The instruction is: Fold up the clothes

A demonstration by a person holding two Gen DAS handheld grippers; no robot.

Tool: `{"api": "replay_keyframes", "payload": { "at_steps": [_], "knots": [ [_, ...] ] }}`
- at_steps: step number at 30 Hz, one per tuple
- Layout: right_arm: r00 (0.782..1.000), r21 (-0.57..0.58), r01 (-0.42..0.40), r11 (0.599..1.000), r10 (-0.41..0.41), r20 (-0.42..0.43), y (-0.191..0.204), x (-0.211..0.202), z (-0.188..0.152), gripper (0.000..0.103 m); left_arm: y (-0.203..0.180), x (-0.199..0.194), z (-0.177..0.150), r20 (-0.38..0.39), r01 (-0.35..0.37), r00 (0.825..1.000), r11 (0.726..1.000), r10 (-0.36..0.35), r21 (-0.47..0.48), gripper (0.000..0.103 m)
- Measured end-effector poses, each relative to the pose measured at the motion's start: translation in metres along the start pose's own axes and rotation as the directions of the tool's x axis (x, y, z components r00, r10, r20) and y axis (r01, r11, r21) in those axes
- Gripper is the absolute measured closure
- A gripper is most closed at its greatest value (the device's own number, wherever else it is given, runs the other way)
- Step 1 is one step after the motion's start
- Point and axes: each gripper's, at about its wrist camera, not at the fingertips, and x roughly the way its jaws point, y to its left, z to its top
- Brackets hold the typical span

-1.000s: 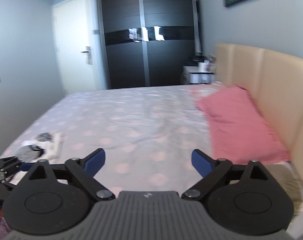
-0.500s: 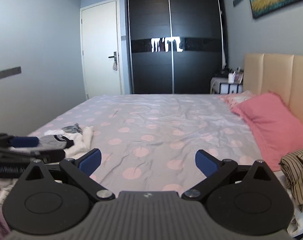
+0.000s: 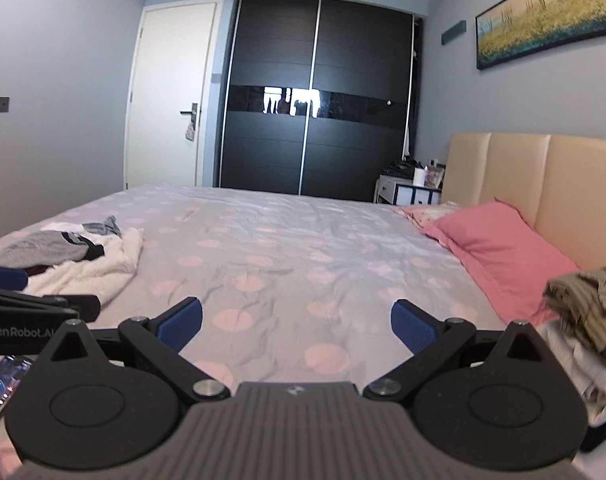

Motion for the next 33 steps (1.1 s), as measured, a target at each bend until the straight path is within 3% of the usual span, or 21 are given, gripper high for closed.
{"api": "replay_keyframes", "payload": {
  "at_steps": [3,8,19,27,33],
  "knots": [
    [0.999,0.016,-0.006,1.0,0.006,-0.032,0.004,0.012,-0.015,0.001,-0.003,0.008,-0.003,0.035,-0.027,0.999,0.999,0.026,0.023,0.02],
    [0.996,0.009,-0.014,1.0,0.015,-0.087,0.006,0.032,-0.03,0.001,-0.008,0.024,-0.014,0.031,-0.024,0.999,0.998,0.022,0.05,0.02],
    [0.991,0.03,-0.02,0.999,0.024,-0.131,0.0,0.054,-0.04,0.001,-0.006,0.048,-0.024,-0.016,-0.008,1.0,1.0,0.008,-0.009,0.02],
    [0.991,0.023,-0.013,1.0,0.016,-0.134,0.0,0.051,-0.04,0.001,-0.002,0.05,-0.028,-0.054,-0.008,0.998,1.0,0.007,-0.01,0.02],
    [0.994,0.019,-0.019,1.0,0.021,-0.111,0.001,0.044,-0.039,0.001,-0.005,0.045,-0.025,-0.027,-0.001,1.0,1.0,0.001,0.008,0.02]
  ]
}}
